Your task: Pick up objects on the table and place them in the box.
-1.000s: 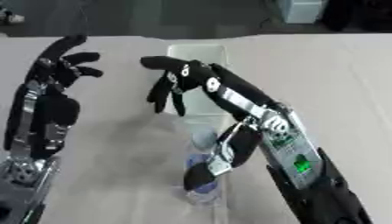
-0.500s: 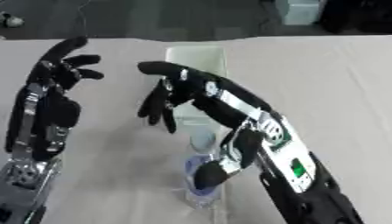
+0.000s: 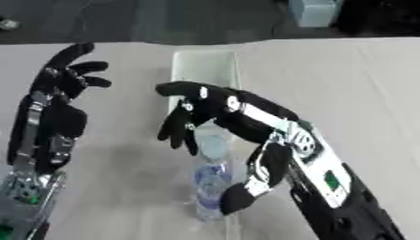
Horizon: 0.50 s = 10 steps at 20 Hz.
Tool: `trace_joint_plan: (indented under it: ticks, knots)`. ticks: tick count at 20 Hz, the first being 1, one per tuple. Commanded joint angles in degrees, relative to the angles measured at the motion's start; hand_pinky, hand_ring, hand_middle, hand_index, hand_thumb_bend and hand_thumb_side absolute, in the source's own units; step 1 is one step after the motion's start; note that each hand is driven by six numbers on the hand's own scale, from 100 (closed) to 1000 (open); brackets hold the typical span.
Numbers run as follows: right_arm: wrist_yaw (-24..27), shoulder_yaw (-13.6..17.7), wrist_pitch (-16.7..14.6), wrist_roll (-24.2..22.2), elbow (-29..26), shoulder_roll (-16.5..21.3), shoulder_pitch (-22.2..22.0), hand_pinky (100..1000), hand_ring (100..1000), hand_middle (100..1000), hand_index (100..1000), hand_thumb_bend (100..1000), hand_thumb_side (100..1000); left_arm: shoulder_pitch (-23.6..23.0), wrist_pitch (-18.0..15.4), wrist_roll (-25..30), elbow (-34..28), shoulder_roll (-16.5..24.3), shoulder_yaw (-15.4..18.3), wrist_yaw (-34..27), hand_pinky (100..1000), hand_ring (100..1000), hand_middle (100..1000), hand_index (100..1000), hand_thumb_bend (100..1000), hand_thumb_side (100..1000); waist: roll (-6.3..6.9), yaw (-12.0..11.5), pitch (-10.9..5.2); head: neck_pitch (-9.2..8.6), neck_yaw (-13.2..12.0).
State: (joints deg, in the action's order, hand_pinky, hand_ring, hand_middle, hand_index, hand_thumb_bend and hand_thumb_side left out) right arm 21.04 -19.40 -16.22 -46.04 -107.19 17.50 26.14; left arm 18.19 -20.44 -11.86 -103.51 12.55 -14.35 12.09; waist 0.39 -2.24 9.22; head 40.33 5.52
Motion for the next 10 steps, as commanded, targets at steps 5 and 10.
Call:
trace_joint_plan:
  ticks: [5, 10]
  knots:
    - [3.25, 0.44, 0.73, -3.44, -0.2, 0.45, 0.12, 437, 721, 571, 1000, 712, 436, 0.41, -0.2, -0.14, -0.61, 0.33, 0.44, 0.18, 624, 774, 842, 923, 490, 779, 0.28, -0.03, -0.93, 0.17, 0.47]
    - [2.6, 1.08, -0.19, -4.62, 0.72, -0.26, 0.08, 433, 721, 569, 1000, 709, 463, 0.39, -0.21, -0.11, -0.58, 0.26, 0.48, 0.17, 625, 775, 842, 923, 489, 779, 0.4, -0.19, -0.89, 0.11, 0.41]
